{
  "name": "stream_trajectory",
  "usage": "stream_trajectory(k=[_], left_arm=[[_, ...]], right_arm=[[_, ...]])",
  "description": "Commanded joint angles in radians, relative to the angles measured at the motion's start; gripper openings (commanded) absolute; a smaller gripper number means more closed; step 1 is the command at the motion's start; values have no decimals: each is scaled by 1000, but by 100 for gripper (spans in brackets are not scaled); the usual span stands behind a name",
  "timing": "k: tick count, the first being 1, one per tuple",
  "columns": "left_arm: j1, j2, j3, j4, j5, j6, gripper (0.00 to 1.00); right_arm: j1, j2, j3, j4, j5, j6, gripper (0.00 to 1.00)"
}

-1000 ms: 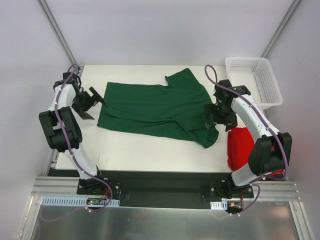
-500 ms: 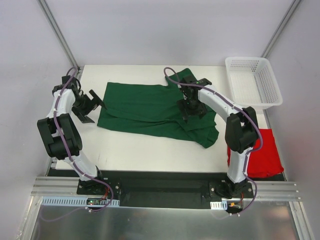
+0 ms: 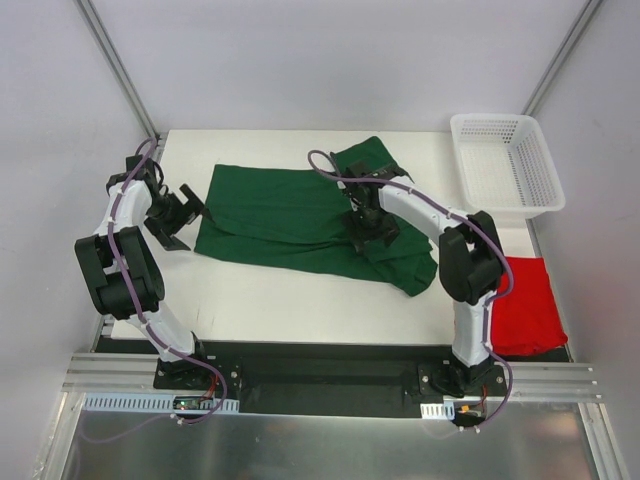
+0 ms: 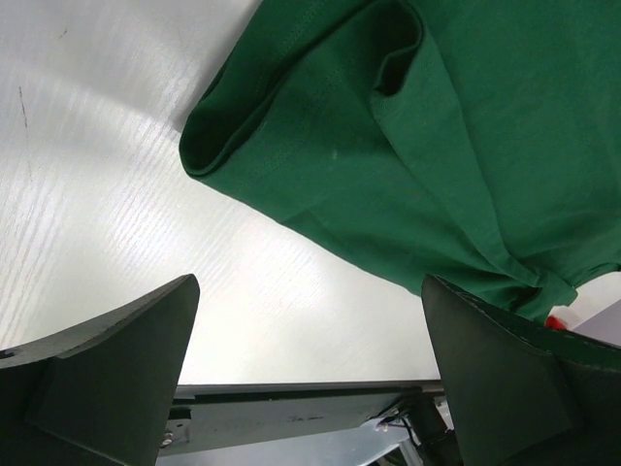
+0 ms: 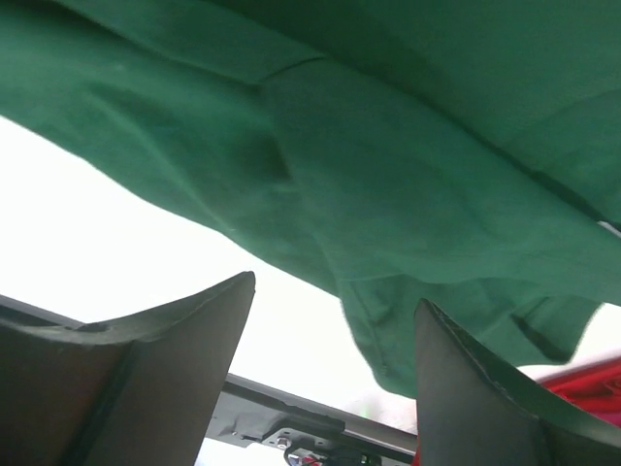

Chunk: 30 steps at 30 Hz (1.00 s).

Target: Fold and stack the t-shirts

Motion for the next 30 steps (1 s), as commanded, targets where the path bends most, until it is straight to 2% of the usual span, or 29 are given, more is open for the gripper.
stream_trajectory(k=[1, 2, 4, 8, 10, 15, 16, 23, 26, 30], left_arm=[[4, -44, -4, -8, 7, 25, 99], [4, -44, -4, -8, 6, 27, 99], [5, -46, -9, -8, 6, 30, 99], [4, -47, -12, -8, 9, 30, 99], [4, -49, -13, -8, 9, 31, 99], [7, -51, -18, -10, 9, 34, 99], [7, -51, -20, -8, 9, 34, 99], [8, -52, -20, -10, 12, 31, 99], [8, -52, -18, -8, 17, 28, 99], [8, -49, -15, -8, 23, 27, 99]], right_arm=[[30, 11, -6, -26, -26, -7, 68], [30, 17, -22, -22, -31, -8, 67], [32, 38, -42, -9, -23, -11, 49], [29, 60, -34, -2, 3, -16, 45], [26, 78, -17, -4, 4, -14, 40], [19, 100, 7, -12, 8, -16, 39], [16, 98, 15, -18, 12, -16, 32], [9, 69, 36, -38, 52, -10, 4], [9, 51, 61, -68, 72, -1, 1], [10, 32, 179, -131, 92, 7, 1]])
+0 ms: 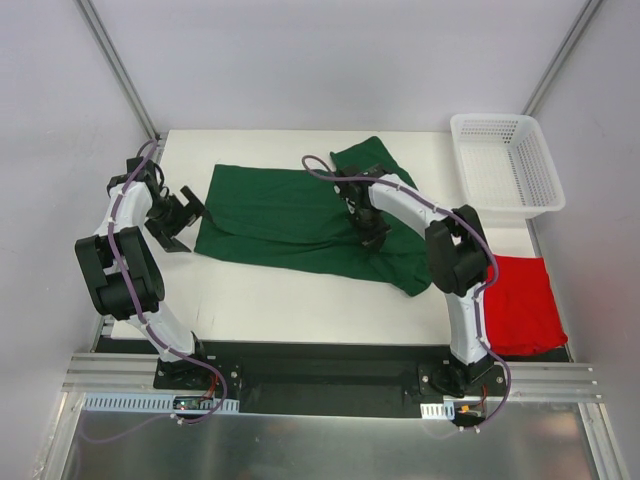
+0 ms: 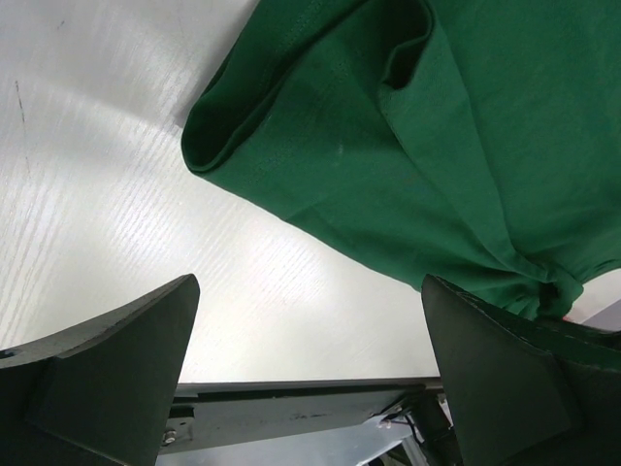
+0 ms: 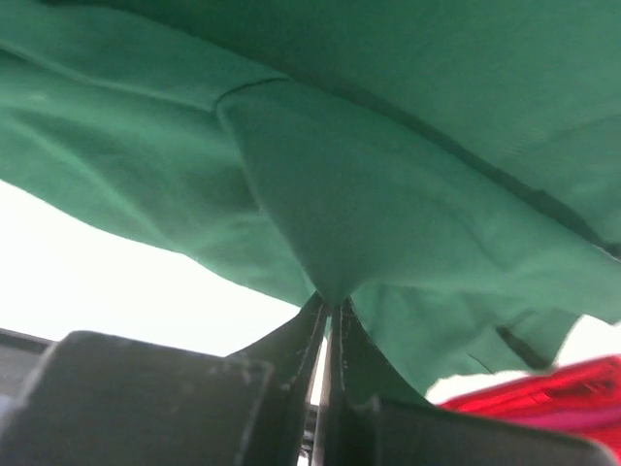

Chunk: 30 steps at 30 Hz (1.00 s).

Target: Fold and stack the t-shirts

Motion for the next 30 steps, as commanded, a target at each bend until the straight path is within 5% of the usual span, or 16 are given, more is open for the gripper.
stream_trajectory(k=[1, 9, 11, 13, 16, 30], left_arm=[[8, -44, 2, -10, 21, 19, 99], [9, -36, 8, -12, 35, 19, 99], [8, -38, 5, -12, 39, 21, 99], [8, -41, 2, -12, 41, 21, 99], [8, -47, -4, -12, 44, 22, 100], [6, -71, 11, -10, 74, 19, 99]], right_arm=[[-1, -73, 158, -110, 50, 12, 1], [5, 11, 401, -142, 91, -7, 1], [5, 22, 416, -135, 125, -3, 20], [8, 5, 402, -112, 140, 17, 63], [19, -71, 320, -52, 180, 32, 96], [-70, -384, 36, -50, 42, 115, 96]])
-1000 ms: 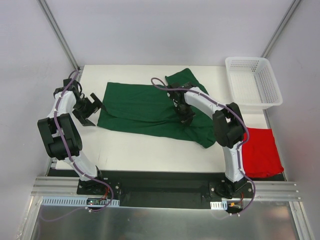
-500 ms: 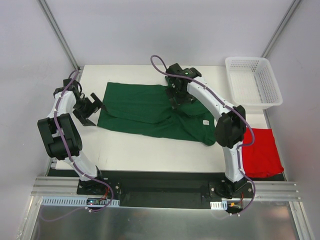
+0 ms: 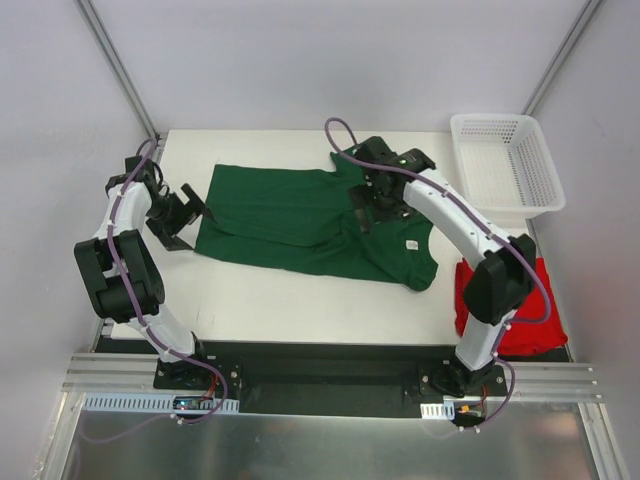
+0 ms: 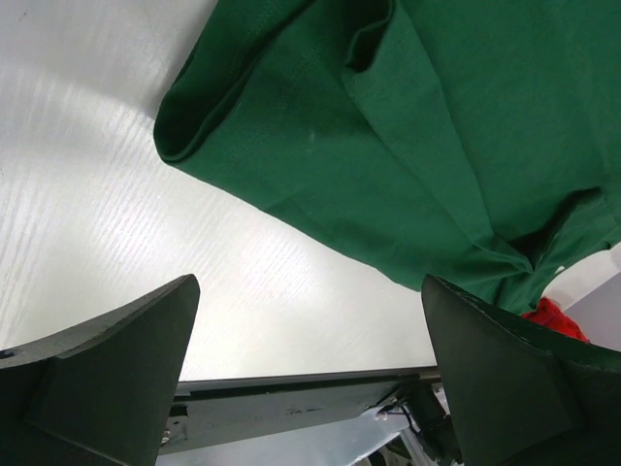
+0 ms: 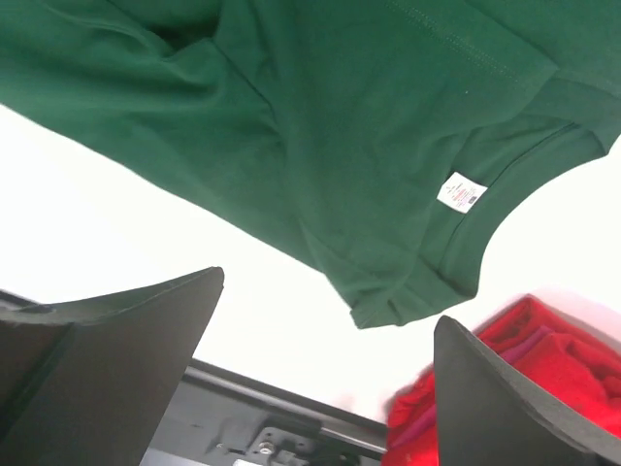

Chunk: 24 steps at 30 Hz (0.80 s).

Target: Fold and stack the t-shirts

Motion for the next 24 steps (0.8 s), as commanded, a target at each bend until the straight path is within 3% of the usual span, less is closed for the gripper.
stream_trajectory(k=[1, 4, 11, 19, 24], left_arm=[[3, -54, 14, -10, 41, 16, 99], [-5, -48, 15, -7, 50, 12, 99], [-14, -60, -9, -4, 55, 22, 99], [-14, -60, -11, -4, 67, 34, 99], [-14, -58, -11, -4, 66, 40, 99]], right_arm=[[-97, -125, -58, -2, -99, 65, 96], [-179, -155, -148, 61, -181, 79, 96], [-193, -102, -310, 173, -95, 65, 96], [-191, 50, -248, 251, -96, 34, 97], [-196, 107, -208, 187, -78, 34, 97]])
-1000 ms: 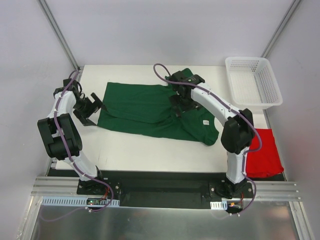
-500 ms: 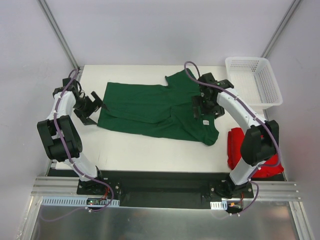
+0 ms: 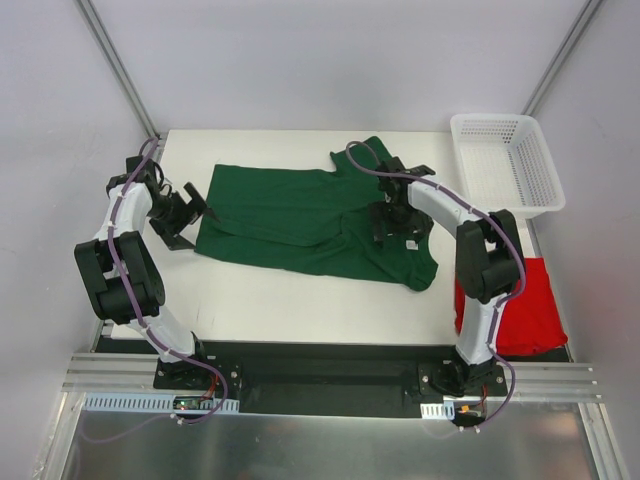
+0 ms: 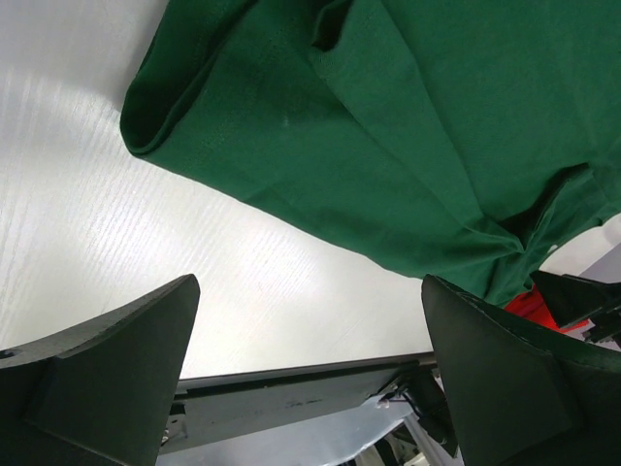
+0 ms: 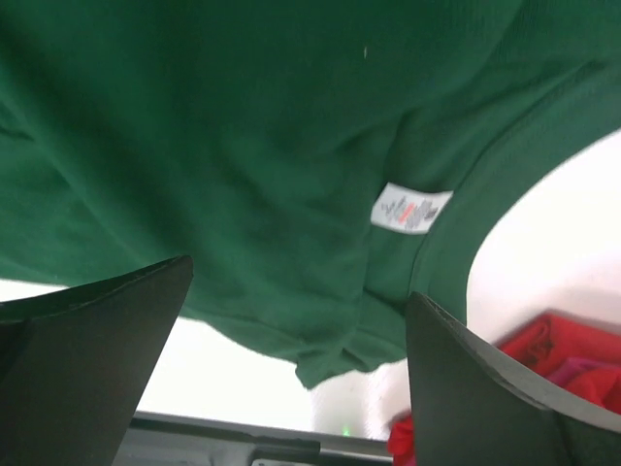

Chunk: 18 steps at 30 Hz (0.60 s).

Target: Fold and stack the t-shirts

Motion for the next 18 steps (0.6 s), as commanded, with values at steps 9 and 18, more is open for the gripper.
stream_trajectory(k=[9, 18], left_arm=[[-17, -18, -23, -5, -10, 33, 99], [-25, 76, -3, -12, -102, 47, 99]], right_arm=[[-25, -46, -70, -53, -46, 14, 99], [-32, -261, -250, -89, -200, 39, 99]])
